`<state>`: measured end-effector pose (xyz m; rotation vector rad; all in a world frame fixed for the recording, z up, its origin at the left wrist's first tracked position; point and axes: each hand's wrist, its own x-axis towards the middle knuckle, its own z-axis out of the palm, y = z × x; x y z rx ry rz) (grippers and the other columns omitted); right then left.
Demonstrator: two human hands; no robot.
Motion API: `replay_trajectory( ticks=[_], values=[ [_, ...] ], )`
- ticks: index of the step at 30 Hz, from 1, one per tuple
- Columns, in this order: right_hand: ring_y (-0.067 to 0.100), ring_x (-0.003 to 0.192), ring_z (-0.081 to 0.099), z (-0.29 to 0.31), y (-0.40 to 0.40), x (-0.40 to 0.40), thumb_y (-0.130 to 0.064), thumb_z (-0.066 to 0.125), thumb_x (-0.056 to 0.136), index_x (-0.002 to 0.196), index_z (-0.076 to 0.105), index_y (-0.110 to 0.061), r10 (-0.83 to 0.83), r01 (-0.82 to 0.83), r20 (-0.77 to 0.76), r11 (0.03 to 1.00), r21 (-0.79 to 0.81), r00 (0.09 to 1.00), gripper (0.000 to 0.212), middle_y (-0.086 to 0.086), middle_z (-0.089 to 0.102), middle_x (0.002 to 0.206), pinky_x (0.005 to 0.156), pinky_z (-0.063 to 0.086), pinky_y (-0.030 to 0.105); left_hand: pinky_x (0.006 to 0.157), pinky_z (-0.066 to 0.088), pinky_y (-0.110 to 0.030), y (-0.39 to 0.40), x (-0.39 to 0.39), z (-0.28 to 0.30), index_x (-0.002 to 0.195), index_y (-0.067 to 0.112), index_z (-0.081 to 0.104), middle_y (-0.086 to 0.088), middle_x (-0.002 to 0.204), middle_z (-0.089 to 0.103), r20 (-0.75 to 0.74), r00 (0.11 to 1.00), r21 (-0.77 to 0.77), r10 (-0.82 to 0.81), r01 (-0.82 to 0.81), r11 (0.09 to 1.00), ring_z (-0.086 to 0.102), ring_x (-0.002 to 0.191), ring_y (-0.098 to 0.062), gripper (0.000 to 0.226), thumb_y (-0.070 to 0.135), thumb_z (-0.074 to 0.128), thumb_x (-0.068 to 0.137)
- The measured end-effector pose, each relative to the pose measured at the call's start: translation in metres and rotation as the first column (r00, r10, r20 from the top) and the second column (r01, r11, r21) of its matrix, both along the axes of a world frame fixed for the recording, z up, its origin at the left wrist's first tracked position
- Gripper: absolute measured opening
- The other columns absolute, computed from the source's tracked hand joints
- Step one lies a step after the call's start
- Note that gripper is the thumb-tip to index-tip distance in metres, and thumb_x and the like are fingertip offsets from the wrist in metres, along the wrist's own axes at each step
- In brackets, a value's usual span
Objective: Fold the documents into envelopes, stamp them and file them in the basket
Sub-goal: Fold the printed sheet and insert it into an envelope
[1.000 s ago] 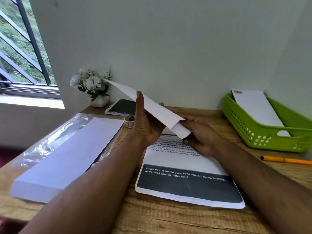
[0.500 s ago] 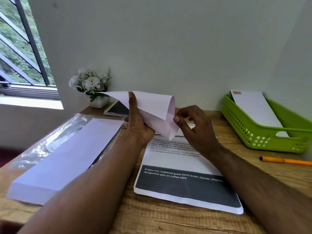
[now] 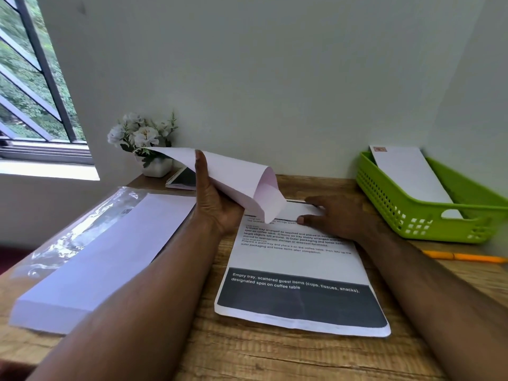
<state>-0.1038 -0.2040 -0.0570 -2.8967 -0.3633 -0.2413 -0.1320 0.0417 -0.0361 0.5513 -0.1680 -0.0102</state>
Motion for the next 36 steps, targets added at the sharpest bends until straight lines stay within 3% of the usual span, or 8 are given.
replay_trajectory(
  ticks=[4,7,15,20,23,26,29,36],
  values=[
    [0.015,0.113,0.055,0.0,0.0,0.002,-0.092,0.049,0.047,0.132,0.05,-0.034,0.009,-0.006,-0.017,0.983,0.183,1.0,0.103,-0.011,0.062,0.116,0.103,0.037,0.049,0.095,0.046,-0.055,0.004,0.001,0.001,0.111,0.018,0.059,-0.011,0.098,0.069,0.005,1.0,-0.019,0.009,-0.009,1.0,0.066,0.09,-0.032,0.079,0.069,0.071,0.051],
    [0.017,0.125,0.047,-0.002,-0.001,0.003,-0.092,0.053,0.043,0.136,0.046,-0.035,-0.014,0.04,-0.116,0.972,0.23,0.993,0.109,-0.007,0.054,0.135,0.106,0.033,0.049,0.101,0.039,-0.061,0.005,0.002,0.0,0.114,0.018,0.058,-0.013,0.105,0.066,0.01,1.0,-0.035,0.003,-0.003,0.999,0.061,0.104,-0.036,0.079,0.069,0.071,0.055],
    [0.02,0.124,0.05,0.001,-0.007,0.005,-0.071,0.072,0.059,0.135,0.05,-0.026,-0.018,0.064,-0.144,0.946,0.318,0.989,0.091,0.001,0.053,0.139,0.105,0.039,0.045,0.099,0.044,-0.056,0.006,0.001,0.0,0.104,0.017,0.063,-0.01,0.093,0.071,-0.001,0.999,-0.01,0.032,-0.032,0.999,0.068,0.088,-0.031,0.07,0.066,0.071,0.055],
    [0.016,0.097,0.057,0.005,-0.005,0.001,-0.06,0.082,0.057,0.127,0.055,-0.022,-0.045,0.081,-0.101,0.92,0.384,0.994,0.084,-0.001,0.062,0.114,0.084,0.049,0.033,0.1,0.04,-0.061,0.004,0.004,-0.002,0.11,0.018,0.062,-0.012,0.099,0.069,-0.002,0.999,-0.011,0.033,-0.033,0.999,0.065,0.097,-0.034,0.084,0.063,0.083,0.043],
    [0.017,0.097,0.057,0.007,-0.007,0.0,-0.058,0.085,0.053,0.129,0.052,-0.03,-0.055,0.094,-0.106,0.908,0.408,0.993,0.088,-0.003,0.06,0.107,0.082,0.048,0.031,0.102,0.04,-0.06,0.003,0.004,-0.003,0.115,0.019,0.06,-0.012,0.105,0.067,0.002,0.999,-0.004,0.033,-0.033,0.999,0.063,0.102,-0.034,0.08,0.064,0.08,0.051],
    [0.02,0.115,0.051,0.005,-0.01,0.003,-0.055,0.087,0.05,0.132,0.049,-0.035,-0.054,0.058,-0.022,0.899,0.435,0.998,0.092,-0.002,0.058,0.122,0.097,0.041,0.034,0.099,0.045,-0.055,0.001,0.002,-0.004,0.115,0.02,0.06,-0.01,0.102,0.069,-0.002,0.998,0.001,0.06,-0.06,0.998,0.067,0.095,-0.03,0.063,0.064,0.066,0.07],
    [0.023,0.122,0.043,0.004,-0.011,0.005,-0.058,0.083,0.055,0.131,0.048,-0.04,-0.117,0.058,0.137,0.924,0.378,0.984,0.086,0.001,0.049,0.128,0.098,0.032,0.034,0.092,0.051,-0.051,-0.001,0.001,-0.004,0.114,0.021,0.06,-0.008,0.098,0.071,-0.018,0.996,0.038,0.088,-0.088,0.995,0.069,0.089,-0.028,0.056,0.064,0.059,0.078],
    [0.03,0.114,0.05,0.007,-0.003,0.002,-0.064,0.069,0.067,0.141,0.042,-0.028,-0.149,0.041,0.457,0.97,0.238,0.877,0.087,0.008,0.048,0.123,0.094,0.039,0.046,0.099,0.045,-0.056,0.001,0.002,-0.003,0.115,0.02,0.061,-0.01,0.1,0.071,-0.022,0.998,-0.001,0.066,-0.066,0.998,0.068,0.091,-0.03,0.072,0.064,0.074,0.059]
  ],
)
